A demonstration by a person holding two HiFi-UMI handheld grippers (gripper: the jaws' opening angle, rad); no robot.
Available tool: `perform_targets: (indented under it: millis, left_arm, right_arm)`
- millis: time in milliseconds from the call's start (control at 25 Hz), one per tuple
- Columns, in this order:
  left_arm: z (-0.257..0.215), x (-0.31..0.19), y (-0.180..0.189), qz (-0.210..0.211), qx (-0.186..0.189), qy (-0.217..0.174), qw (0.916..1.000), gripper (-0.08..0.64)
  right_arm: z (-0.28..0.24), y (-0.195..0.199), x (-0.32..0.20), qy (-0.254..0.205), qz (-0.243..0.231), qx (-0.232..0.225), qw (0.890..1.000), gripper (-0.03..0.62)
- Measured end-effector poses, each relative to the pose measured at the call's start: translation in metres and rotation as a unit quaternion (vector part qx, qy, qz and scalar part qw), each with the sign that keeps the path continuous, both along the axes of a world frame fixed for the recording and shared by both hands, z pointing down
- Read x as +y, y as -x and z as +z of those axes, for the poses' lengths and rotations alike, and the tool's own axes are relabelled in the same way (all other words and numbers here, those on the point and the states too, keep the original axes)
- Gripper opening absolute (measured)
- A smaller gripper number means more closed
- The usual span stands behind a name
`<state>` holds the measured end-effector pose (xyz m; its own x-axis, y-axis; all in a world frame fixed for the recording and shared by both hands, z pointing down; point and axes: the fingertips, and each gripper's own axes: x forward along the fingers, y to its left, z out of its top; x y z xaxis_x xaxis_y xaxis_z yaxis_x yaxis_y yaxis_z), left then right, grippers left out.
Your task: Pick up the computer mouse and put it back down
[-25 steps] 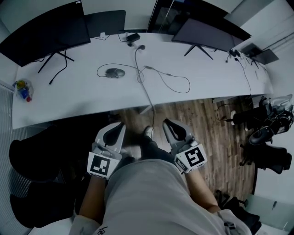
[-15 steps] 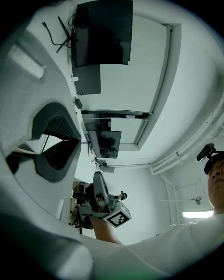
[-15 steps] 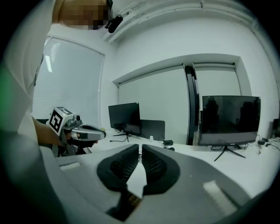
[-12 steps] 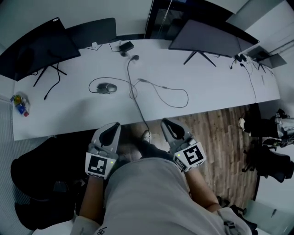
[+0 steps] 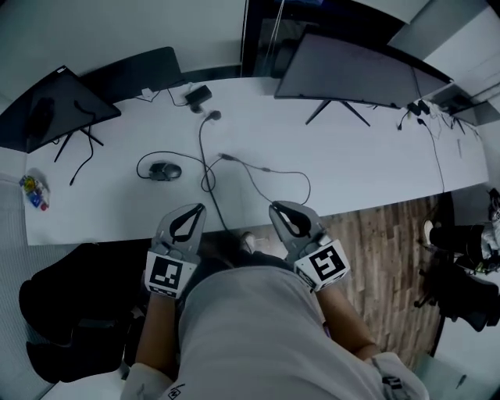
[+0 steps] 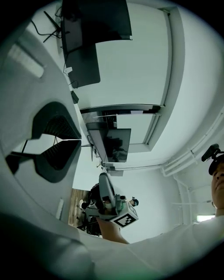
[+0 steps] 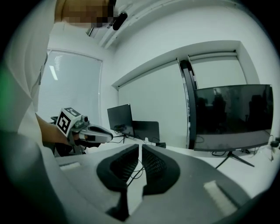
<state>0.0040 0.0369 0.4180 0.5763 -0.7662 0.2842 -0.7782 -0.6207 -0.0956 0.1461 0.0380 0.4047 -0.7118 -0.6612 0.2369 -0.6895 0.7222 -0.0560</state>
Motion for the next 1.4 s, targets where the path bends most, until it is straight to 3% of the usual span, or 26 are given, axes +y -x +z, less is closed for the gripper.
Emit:
perform_targets:
  millis: [200, 440, 760, 1000, 1120, 1400]
  left_arm:
    - [0.017, -0.027, -0.012, 0.016, -0.041, 0.009, 0.999, 0.011]
    - [0.035, -0.065, 0.003, 0.038, -0.084, 0.028, 0.9953, 0.012]
    - [0.066, -0.103, 0.029, 0.108, -0.142, 0.061, 0.982, 0.014]
    - [0.103, -0.113, 0.058, 0.169, -0.189, 0.097, 0.9624, 0.023]
    - [0.126, -0.117, 0.076, 0.199, -0.211, 0.126, 0.9487, 0.115]
    - [0.181, -0.123, 0.114, 0.271, -0.27, 0.172, 0.9078, 0.186]
  right_arm:
    - [0.006, -0.022, -0.027, 0.009, -0.001, -0.013, 1.0, 0.023]
    - [0.017, -0.032, -0.048, 0.028, 0.005, -0.012, 1.0, 0.023]
    - [0.022, -0.025, -0.068, 0.045, 0.039, -0.008, 0.998, 0.023]
    - [0.031, -0.008, -0.078, 0.061, 0.065, 0.004, 0.996, 0.023]
    - [0.038, 0.006, -0.081, 0.073, 0.068, 0.019, 0.995, 0.023]
    - [0.045, 0.027, -0.085, 0.09, 0.092, 0.049, 0.991, 0.023]
